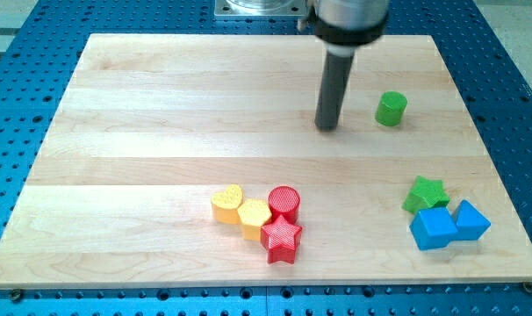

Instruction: Add the green circle into the group of blocks at the bottom right side of the board

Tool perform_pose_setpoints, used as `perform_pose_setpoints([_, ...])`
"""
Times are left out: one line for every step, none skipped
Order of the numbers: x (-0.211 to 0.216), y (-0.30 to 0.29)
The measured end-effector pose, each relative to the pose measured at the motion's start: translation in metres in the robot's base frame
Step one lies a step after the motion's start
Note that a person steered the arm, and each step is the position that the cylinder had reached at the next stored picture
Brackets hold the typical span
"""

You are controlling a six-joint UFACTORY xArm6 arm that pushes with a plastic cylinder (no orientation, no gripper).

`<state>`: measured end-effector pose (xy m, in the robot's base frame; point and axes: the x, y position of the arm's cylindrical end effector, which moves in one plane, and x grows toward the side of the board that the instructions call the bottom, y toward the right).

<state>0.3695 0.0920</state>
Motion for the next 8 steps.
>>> perform_pose_setpoints([-0.022, 0.062])
perform_pose_setpoints([0.001, 0.114])
perform_pose_setpoints([-0.030, 0.134])
perform_pose_setpoints([0.010, 0.108])
perform_pose_setpoints([0.093, 0.054])
perform_pose_setpoints([0.061, 0.050])
perform_pose_setpoints([0.026, 0.098])
perform_pose_setpoints([0.070, 0.116])
